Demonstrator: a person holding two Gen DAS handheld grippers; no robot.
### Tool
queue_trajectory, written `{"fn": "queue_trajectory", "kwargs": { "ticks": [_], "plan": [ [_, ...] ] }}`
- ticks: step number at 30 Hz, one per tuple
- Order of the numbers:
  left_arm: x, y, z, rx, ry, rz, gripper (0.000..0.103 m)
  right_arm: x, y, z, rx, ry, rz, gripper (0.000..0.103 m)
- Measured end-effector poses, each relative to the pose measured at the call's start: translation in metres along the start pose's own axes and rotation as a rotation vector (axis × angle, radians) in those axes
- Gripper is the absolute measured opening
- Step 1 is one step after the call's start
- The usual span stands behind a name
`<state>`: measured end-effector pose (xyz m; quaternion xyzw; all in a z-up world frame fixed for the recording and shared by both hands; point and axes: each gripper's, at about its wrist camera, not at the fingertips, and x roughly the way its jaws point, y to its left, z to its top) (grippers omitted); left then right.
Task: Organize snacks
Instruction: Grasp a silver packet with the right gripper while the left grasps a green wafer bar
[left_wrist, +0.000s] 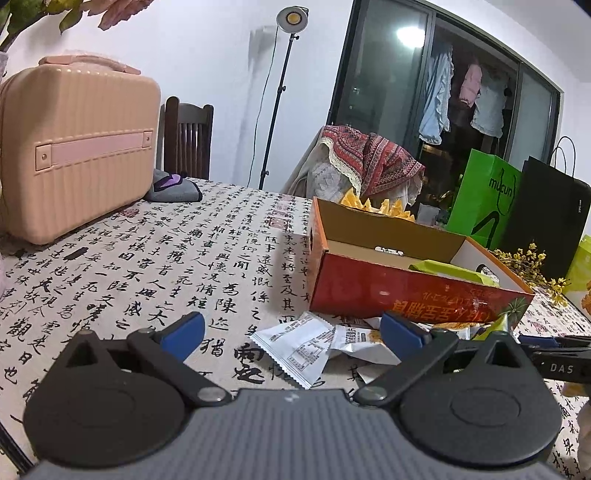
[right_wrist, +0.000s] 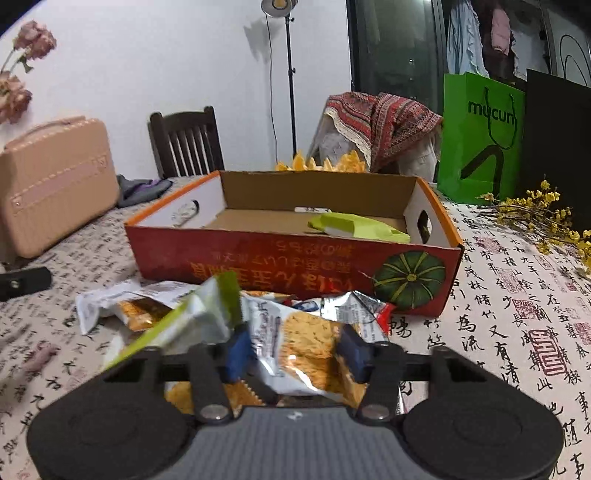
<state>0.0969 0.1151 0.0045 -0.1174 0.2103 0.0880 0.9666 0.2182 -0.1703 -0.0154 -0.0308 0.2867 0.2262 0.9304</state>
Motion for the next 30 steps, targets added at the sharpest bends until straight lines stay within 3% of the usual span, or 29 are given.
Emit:
{"fn": "queue_trajectory", "kwargs": {
  "ticks": [6, 11, 19, 25, 30],
  "plan": [
    [0.001, -0.002, 0.000, 0.006, 0.005, 0.001, 0.103, -0.011, -0.002, -0.001, 0.010, -0.033, 0.018, 0.031],
    [0.000, -0.003, 0.001, 0.008, 0.007, 0.001, 0.103, -0.027, -0.015, 0.002, 0.068, -0.082, 0.047, 0.023],
    [0.001, -0.007, 0.001, 0.016, 0.014, 0.002, 0.103, -0.036, -0.054, 0.004, 0.231, -0.095, 0.084, 0.018],
    [0.004, -0.009, 0.001, 0.022, 0.027, 0.009, 0.103, -0.027, -0.061, 0.002, 0.227, -0.067, 0.050, 0.019],
    [0.008, -0.012, 0.001, 0.033, 0.044, 0.013, 0.103, -0.025, -0.061, -0.002, 0.230, -0.079, 0.038, 0.012]
  ]
}}
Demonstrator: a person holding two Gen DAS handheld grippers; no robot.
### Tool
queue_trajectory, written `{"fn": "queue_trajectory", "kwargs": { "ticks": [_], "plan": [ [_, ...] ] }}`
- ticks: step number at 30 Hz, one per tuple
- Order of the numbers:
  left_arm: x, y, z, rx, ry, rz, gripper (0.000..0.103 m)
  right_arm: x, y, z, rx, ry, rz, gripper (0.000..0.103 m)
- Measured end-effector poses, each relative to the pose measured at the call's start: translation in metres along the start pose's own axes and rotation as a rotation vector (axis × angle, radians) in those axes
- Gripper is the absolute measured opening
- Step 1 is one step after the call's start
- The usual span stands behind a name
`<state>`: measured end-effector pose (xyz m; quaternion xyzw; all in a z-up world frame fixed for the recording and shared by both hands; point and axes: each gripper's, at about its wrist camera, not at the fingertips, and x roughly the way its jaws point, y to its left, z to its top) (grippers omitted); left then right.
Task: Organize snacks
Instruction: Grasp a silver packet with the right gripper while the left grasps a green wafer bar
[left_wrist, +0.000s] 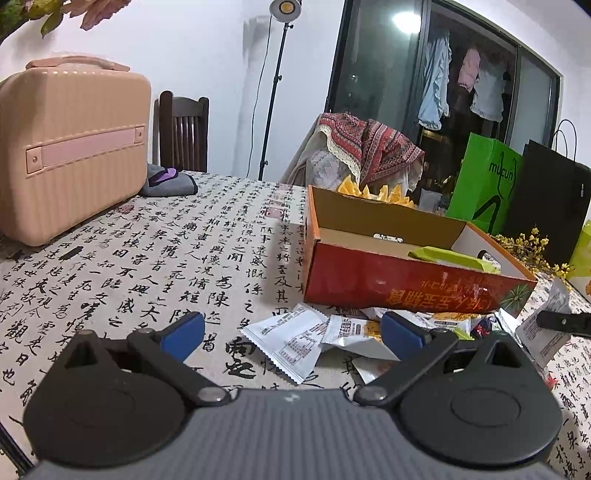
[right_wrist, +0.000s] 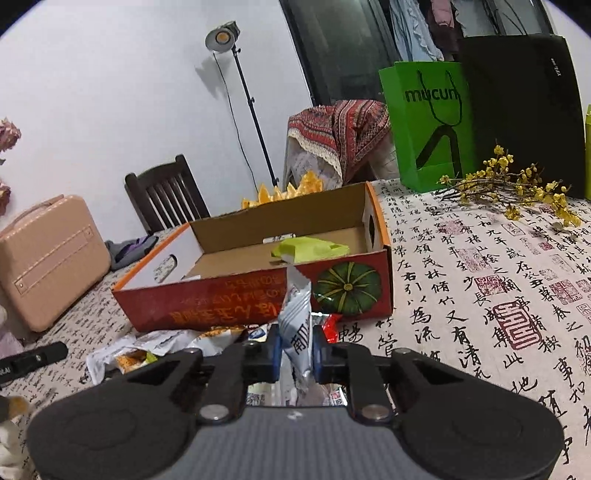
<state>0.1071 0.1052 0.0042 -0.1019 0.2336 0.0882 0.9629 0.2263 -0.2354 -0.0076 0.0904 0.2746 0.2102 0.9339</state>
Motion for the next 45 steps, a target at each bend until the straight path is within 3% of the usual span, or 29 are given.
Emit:
{"fn": "queue_trajectory", "kwargs": {
  "ticks": [14, 25, 32, 33, 36, 38, 41, 45],
  "plan": [
    [-0.001, -0.041, -0.007, 0.080, 0.046, -0.101, 0.103, -0.032, 0.009, -0.008, -0.075, -0.107, -0.026, 0.012],
    [-0.003, -0.078, -0.028, 0.154, 0.120, -0.190, 0.103, -0.052, 0.010, -0.021, -0.080, -0.119, -0.006, 0.012],
    [0.006, -0.083, -0.042, 0.148, 0.177, -0.198, 0.102, -0.059, 0.009, -0.029, -0.076, -0.117, -0.001, 0.012],
    [0.006, -0.084, -0.043, 0.147, 0.180, -0.202, 0.099, -0.060, 0.009, -0.030, -0.076, -0.116, 0.000, 0.012],
    [0.009, -0.084, -0.044, 0.144, 0.195, -0.216, 0.077, -0.061, 0.010, -0.032, -0.076, -0.114, 0.002, 0.012],
    [0.010, -0.083, -0.046, 0.139, 0.209, -0.239, 0.054, -0.062, 0.010, -0.032, -0.077, -0.114, 0.005, 0.012],
    [0.007, -0.084, -0.047, 0.152, 0.201, -0.260, 0.040, -0.063, 0.011, -0.033, -0.077, -0.115, 0.007, 0.012],
    [0.002, -0.086, -0.047, 0.158, 0.190, -0.270, 0.039, -0.063, 0.012, -0.033, -0.078, -0.114, 0.008, 0.012]
  ]
}}
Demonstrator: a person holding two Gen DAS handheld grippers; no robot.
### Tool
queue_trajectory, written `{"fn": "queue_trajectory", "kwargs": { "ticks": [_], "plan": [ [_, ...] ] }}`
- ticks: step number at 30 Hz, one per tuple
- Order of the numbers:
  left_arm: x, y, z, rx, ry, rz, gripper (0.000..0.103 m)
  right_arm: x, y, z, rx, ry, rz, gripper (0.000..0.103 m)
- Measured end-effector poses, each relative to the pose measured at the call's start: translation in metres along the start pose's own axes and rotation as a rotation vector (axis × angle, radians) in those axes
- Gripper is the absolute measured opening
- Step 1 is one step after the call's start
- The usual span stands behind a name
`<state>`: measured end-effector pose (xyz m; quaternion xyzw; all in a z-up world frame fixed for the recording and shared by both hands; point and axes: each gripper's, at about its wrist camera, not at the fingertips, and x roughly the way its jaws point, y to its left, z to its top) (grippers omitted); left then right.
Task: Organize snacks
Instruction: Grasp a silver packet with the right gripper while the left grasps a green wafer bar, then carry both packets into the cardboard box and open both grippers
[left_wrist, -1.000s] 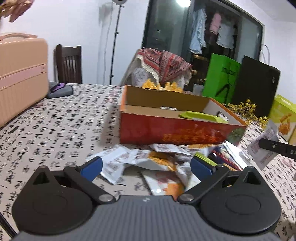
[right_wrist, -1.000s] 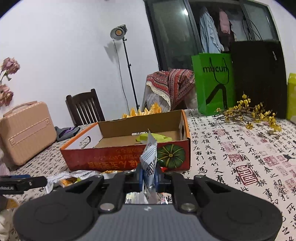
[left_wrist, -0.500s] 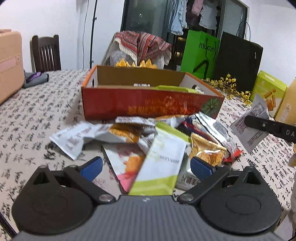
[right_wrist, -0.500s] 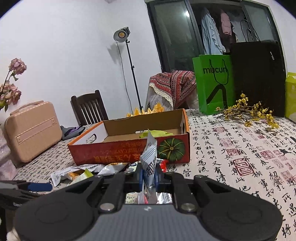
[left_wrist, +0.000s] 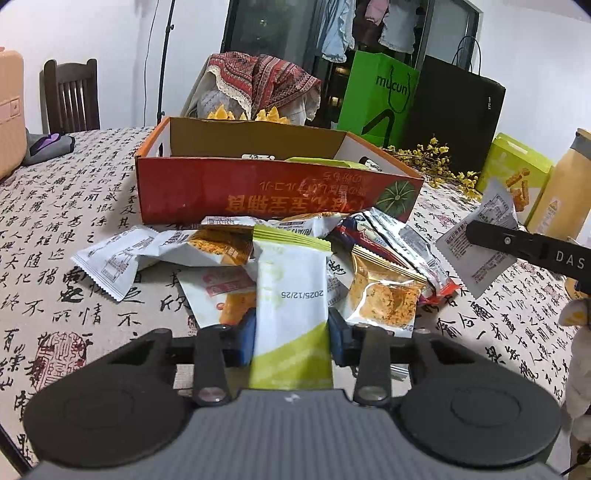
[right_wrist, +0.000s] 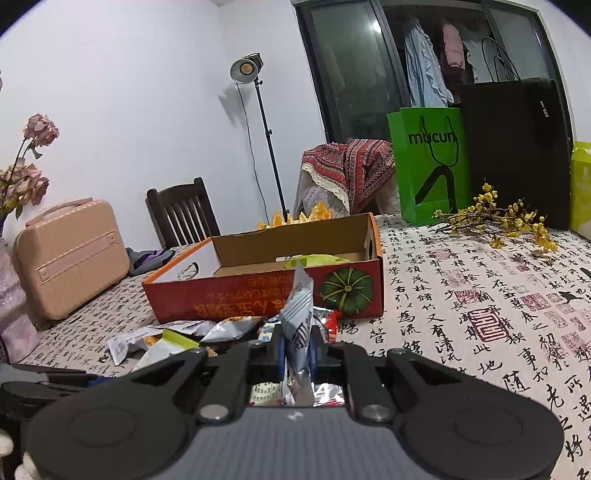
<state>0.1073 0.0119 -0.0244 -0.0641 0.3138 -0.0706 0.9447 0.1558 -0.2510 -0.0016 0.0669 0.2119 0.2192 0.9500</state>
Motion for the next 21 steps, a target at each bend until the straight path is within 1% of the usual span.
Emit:
{"fn": "queue_trajectory", "kwargs": {
  "ticks": [4, 10, 21],
  "plan": [
    [-0.004, 0.001, 0.001, -0.002, -0.011, 0.009, 0.039, -0.001, 0.002, -0.001, -0.004, -0.001, 0.002, 0.012],
    [-0.015, 0.001, 0.007, 0.004, -0.048, 0.006, 0.039, -0.004, 0.004, 0.001, -0.010, -0.008, 0.001, 0.012],
    [-0.027, -0.004, 0.038, 0.030, -0.152, 0.013, 0.039, -0.003, 0.012, 0.022, -0.059, -0.050, -0.018, 0.012]
  ]
}}
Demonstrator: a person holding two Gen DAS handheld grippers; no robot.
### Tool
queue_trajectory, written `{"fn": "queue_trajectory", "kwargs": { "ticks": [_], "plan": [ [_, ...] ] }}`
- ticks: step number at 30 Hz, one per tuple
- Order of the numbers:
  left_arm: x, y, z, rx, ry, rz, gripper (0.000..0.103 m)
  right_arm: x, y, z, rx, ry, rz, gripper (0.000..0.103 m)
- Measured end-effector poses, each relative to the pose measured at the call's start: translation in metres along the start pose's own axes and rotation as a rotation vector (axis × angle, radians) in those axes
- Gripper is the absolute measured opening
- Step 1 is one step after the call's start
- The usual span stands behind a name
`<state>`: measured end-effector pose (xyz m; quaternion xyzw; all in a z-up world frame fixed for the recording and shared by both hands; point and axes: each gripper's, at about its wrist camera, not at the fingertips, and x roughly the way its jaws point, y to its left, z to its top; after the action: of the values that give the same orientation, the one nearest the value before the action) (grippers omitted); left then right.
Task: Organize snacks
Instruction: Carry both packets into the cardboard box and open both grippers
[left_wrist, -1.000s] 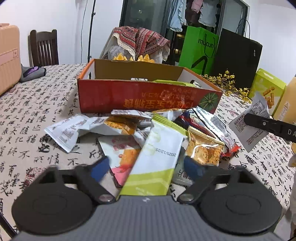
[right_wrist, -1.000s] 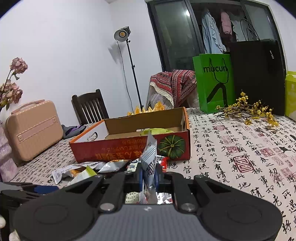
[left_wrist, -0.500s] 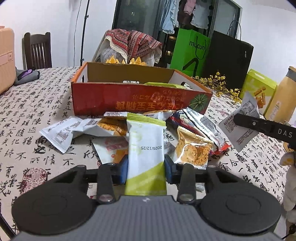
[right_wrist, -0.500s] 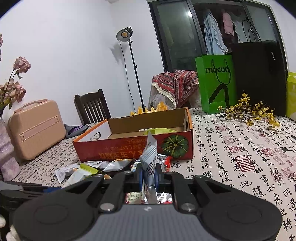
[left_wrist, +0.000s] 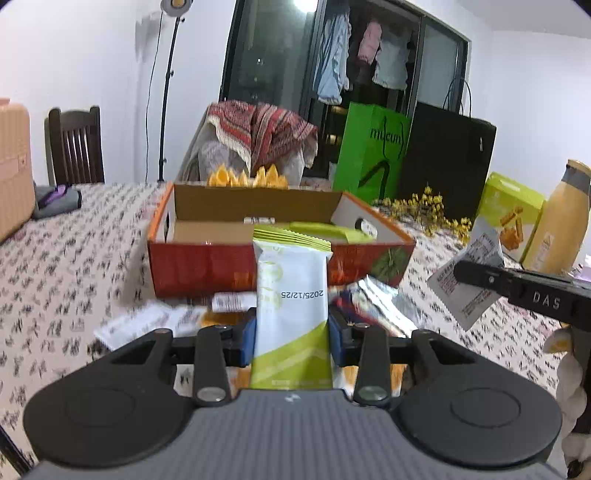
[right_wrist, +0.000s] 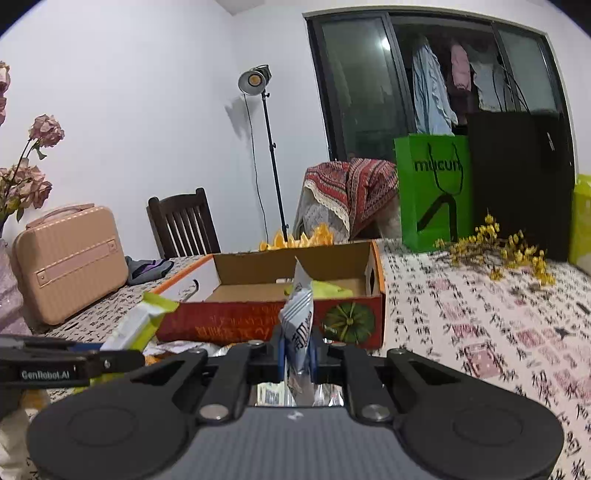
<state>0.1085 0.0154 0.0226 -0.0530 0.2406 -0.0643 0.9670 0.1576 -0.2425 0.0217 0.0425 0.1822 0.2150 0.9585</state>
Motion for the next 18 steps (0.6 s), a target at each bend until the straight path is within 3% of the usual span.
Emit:
{"fn": "queue_trajectory", "kwargs": {
  "ticks": [18],
  "plan": [
    [0.037, 0.004, 0.075, -0.030, -0.089, 0.002, 0.039, 0.043, 0.005, 0.058, -0.052, -0.063, -0.037, 0.012]
  ]
}}
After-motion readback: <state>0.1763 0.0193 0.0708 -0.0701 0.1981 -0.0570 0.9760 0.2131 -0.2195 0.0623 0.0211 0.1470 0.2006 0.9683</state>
